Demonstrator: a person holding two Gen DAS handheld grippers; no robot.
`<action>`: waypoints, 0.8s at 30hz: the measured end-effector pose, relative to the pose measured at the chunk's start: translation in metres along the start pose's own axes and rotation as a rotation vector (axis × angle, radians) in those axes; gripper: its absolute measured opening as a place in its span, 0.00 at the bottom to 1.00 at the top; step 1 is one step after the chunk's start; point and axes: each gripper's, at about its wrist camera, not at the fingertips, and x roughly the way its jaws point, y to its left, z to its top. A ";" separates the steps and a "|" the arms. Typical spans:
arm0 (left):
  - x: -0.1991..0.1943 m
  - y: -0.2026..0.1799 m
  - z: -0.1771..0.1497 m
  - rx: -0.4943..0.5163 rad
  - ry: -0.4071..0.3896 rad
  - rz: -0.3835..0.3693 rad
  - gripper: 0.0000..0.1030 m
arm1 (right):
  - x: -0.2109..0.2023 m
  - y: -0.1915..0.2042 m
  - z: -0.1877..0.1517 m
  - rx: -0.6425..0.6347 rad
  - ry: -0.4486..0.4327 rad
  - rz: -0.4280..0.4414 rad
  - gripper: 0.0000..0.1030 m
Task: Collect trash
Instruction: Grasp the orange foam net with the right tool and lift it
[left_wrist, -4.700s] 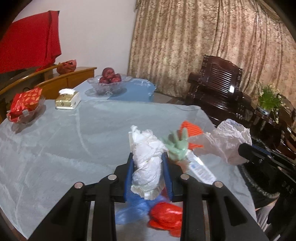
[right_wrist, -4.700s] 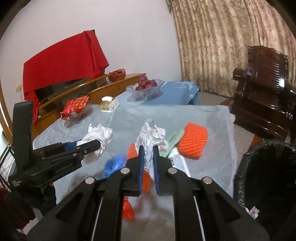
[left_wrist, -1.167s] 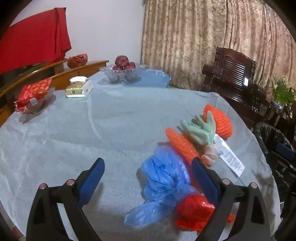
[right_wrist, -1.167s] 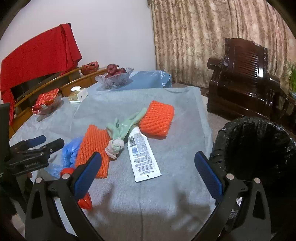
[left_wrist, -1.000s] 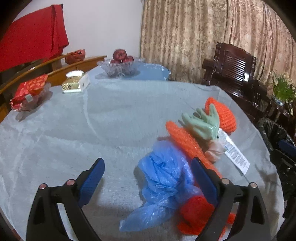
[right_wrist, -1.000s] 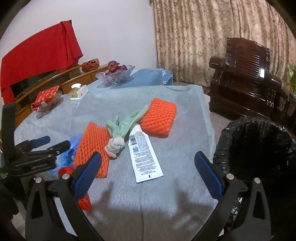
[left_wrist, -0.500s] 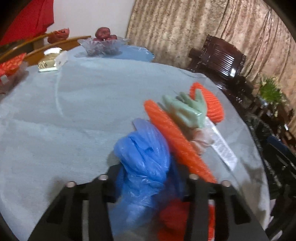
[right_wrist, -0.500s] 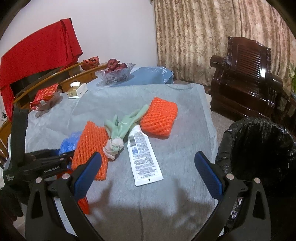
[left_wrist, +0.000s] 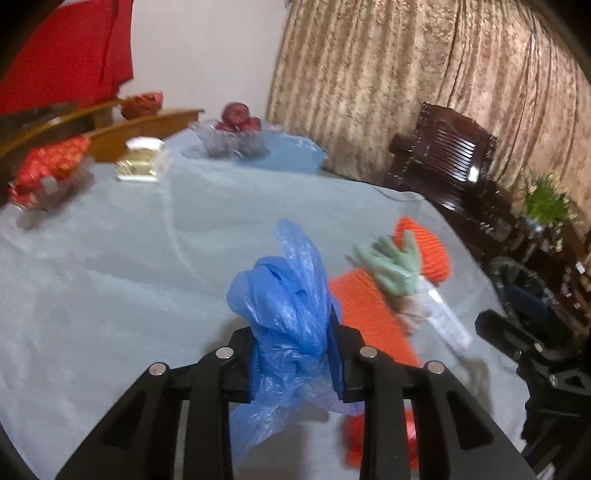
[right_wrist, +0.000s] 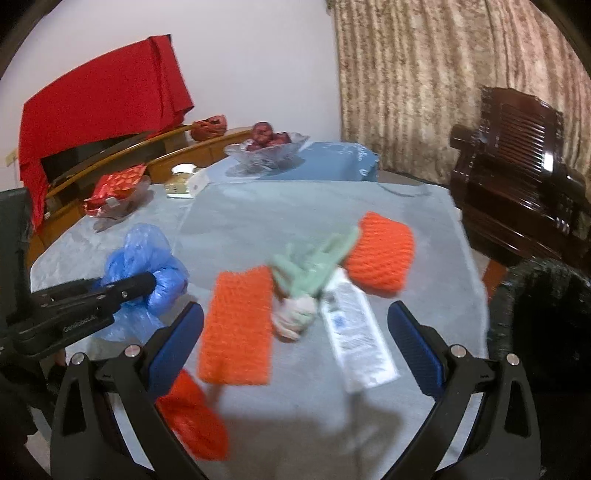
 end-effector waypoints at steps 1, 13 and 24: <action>-0.002 0.004 -0.001 0.007 -0.004 0.018 0.28 | 0.005 0.006 0.001 -0.005 0.008 0.011 0.87; -0.009 0.043 -0.014 -0.016 -0.005 0.101 0.28 | 0.050 0.043 -0.010 -0.032 0.120 0.044 0.60; -0.002 0.042 -0.019 -0.028 0.013 0.085 0.28 | 0.078 0.040 -0.020 -0.004 0.233 0.078 0.36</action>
